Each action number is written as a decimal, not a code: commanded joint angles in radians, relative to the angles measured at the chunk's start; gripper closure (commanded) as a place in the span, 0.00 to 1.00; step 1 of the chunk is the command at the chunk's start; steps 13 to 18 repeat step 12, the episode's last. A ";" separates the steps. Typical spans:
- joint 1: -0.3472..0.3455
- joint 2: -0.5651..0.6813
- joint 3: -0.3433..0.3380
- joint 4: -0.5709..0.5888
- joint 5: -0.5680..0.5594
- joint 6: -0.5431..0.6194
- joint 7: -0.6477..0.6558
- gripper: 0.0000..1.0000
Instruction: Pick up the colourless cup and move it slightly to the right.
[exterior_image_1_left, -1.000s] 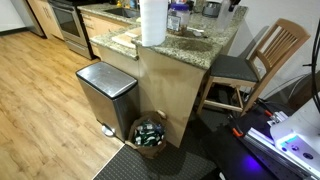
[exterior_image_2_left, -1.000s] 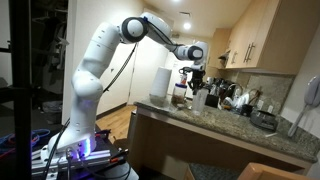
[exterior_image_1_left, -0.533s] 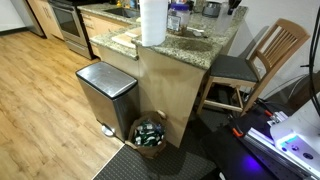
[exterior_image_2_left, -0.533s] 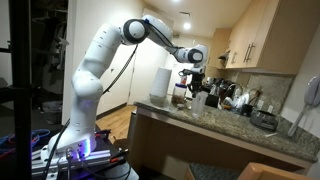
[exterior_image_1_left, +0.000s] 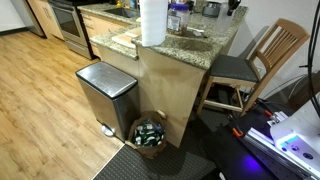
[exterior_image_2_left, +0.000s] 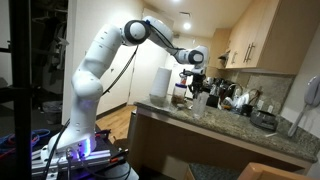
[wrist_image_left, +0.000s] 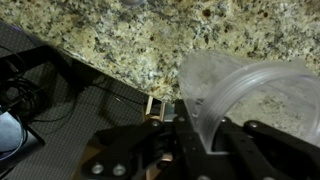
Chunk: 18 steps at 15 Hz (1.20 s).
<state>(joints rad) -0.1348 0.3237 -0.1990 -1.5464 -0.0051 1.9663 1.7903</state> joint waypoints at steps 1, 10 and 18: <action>0.008 -0.002 0.002 -0.016 -0.009 0.029 -0.014 0.56; 0.072 -0.133 -0.013 -0.129 -0.170 0.262 0.062 0.00; 0.049 -0.070 0.003 -0.038 -0.126 0.185 0.034 0.00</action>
